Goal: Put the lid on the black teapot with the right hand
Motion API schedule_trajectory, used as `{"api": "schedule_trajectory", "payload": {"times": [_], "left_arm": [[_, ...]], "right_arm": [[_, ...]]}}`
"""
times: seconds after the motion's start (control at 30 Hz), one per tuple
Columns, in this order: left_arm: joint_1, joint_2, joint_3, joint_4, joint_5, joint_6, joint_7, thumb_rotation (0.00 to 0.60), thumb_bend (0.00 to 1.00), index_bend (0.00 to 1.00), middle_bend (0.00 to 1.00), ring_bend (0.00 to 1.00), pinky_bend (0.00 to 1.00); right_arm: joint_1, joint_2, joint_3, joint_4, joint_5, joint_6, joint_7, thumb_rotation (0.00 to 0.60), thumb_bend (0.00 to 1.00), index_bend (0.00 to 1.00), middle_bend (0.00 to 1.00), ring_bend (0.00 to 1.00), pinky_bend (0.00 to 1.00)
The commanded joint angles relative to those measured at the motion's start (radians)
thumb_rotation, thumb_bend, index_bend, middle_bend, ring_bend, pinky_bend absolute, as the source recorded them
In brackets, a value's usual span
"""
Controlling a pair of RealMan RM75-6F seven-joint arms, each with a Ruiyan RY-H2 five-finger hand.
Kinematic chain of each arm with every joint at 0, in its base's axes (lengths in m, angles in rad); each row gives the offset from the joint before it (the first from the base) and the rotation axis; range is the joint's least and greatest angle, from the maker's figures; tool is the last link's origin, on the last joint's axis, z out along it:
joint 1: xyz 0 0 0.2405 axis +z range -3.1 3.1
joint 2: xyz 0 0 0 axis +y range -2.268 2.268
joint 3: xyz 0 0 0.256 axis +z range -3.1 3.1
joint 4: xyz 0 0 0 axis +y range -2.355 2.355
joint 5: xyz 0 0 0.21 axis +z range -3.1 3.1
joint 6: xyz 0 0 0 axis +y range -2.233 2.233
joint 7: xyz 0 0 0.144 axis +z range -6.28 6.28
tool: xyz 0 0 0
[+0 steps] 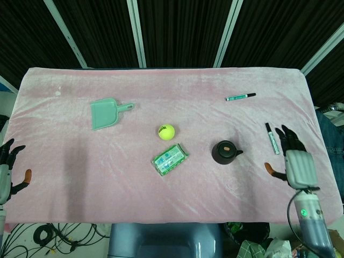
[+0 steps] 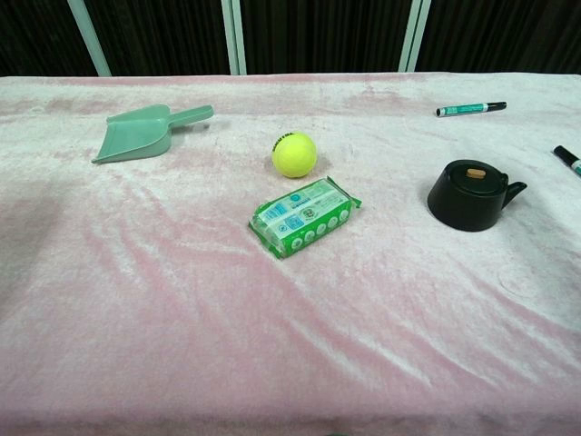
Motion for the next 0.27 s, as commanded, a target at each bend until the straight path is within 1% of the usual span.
{"api": "schedule_trajectory", "payload": {"times": [0.03,0.17,0.27], "left_arm": [[0.000,-0.003,0.001,0.002,0.005,0.003,0.001,0.600,0.44,0.16,0.00,0.00,0.10],[0.003,-0.005,0.004,0.003,0.011,0.007,0.002,0.600,0.44,0.16,0.00,0.00,0.10],[0.004,-0.007,0.005,0.004,0.013,0.009,0.001,0.600,0.44,0.16,0.00,0.00,0.10]], "right_arm": [[-0.156,-0.067,-0.132,0.107,-0.149,0.150,-0.050,0.600,0.18,0.02,0.00,0.02,0.18],[-0.210,-0.130,-0.152,0.216,-0.204,0.201,-0.067,0.600,0.18,0.02,0.00,0.02,0.18],[-0.226,-0.150,-0.154,0.245,-0.212,0.192,-0.054,0.600,0.18,0.02,0.00,0.02,0.18]]}}
